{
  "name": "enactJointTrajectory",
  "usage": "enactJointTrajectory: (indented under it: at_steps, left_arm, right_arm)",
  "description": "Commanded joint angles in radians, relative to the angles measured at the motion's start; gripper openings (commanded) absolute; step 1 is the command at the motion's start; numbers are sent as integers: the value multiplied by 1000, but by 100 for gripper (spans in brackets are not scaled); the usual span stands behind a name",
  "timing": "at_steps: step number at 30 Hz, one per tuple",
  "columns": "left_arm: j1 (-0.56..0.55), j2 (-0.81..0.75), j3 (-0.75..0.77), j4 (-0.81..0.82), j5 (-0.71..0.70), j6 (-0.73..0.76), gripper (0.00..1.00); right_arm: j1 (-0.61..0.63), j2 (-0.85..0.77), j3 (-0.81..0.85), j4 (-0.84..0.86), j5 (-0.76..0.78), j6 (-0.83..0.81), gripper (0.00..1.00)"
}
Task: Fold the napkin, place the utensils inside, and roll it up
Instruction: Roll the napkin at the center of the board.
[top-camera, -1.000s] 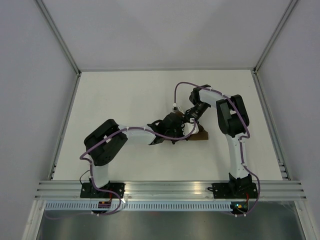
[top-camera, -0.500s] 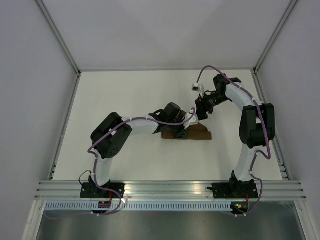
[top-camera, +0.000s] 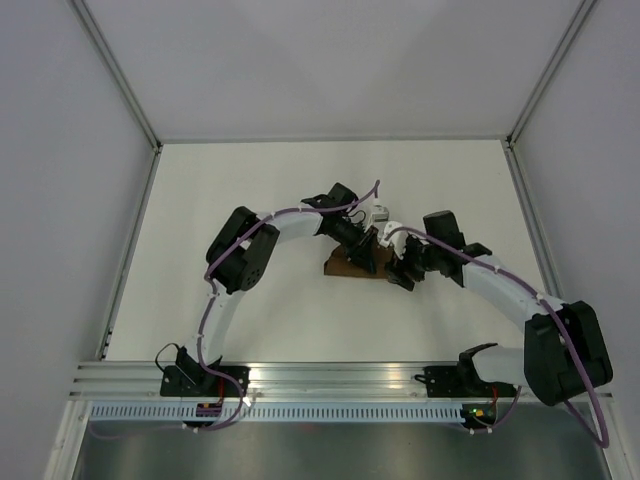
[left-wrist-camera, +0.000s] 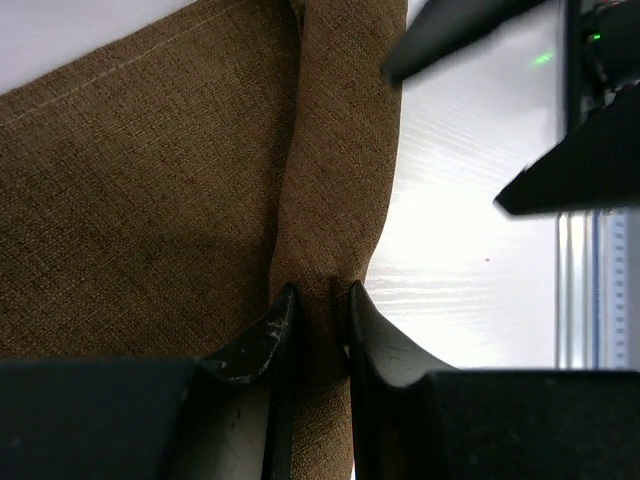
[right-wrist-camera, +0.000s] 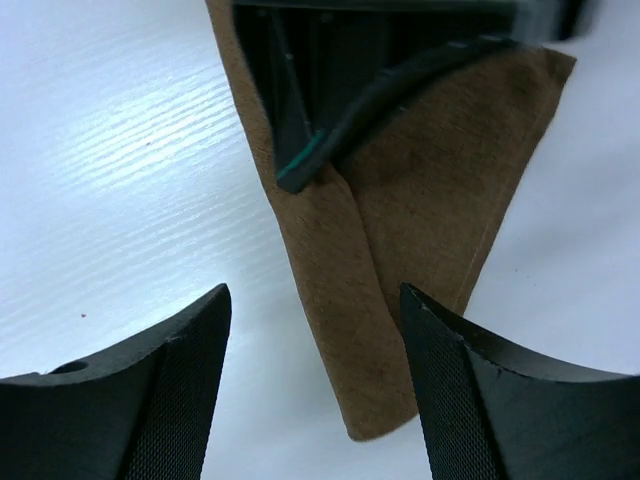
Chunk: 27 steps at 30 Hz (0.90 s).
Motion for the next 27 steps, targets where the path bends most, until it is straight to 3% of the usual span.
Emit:
enactJointTrajectory:
  at_steps: [1, 12, 15, 16, 19, 21, 27]
  left_arm:
    - [-13, 145, -12, -261, -22, -11, 2]
    - [7, 215, 66, -336, 9, -34, 2]
    - [7, 213, 68, -341, 12, -32, 5]
    - [8, 209, 68, -343, 19, -31, 8]
    - [8, 192, 68, -346, 25, -25, 26]
    - [8, 167, 71, -341, 15, -25, 37]
    - [24, 61, 69, -268, -36, -84, 43]
  right_arm:
    - [127, -59, -97, 275, 207, -23, 74]
    - [361, 19, -201, 387, 391, -46, 73]
    - [379, 51, -203, 387, 408, -46, 62]
    - [379, 57, -200, 387, 408, -40, 52]
    - [379, 66, -194, 372, 404, -32, 33]
    - [379, 66, -186, 355, 397, -29, 27]
    - [376, 66, -132, 235, 333, -20, 21]
